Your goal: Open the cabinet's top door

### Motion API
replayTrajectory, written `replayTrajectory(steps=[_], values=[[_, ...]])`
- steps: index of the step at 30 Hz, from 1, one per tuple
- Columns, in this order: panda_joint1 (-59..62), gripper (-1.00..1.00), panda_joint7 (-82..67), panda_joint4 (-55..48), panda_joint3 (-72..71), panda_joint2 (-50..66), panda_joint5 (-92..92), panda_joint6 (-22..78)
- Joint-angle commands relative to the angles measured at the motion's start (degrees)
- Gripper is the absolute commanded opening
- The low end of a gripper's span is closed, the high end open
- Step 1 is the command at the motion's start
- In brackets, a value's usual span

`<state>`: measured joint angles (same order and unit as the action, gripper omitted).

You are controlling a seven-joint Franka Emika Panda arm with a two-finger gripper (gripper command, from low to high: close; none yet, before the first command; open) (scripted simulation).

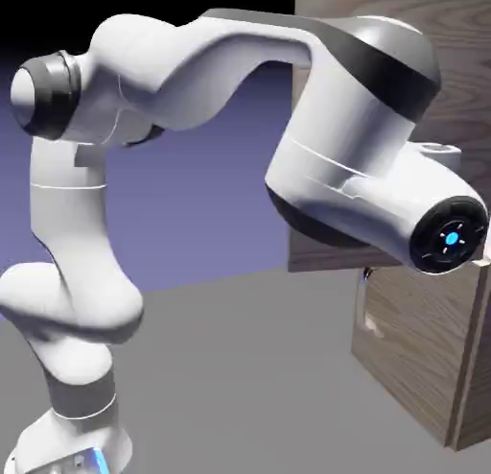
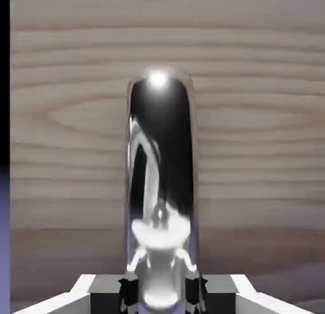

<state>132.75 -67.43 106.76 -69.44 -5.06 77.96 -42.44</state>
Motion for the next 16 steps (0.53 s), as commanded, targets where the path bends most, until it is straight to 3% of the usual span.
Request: replayTrajectory(steps=[1, 15, 16], values=[[-0.5, -1.00, 0.4, -0.7, -0.6, 2.1, -1.4, -1.1], [-20.1, -1.00, 10.0, -17.1, 2.9, 30.3, -19.4, -7.6], [-20.1, 1.00, 10.0, -17.1, 2.9, 30.3, -19.4, -7.6]])
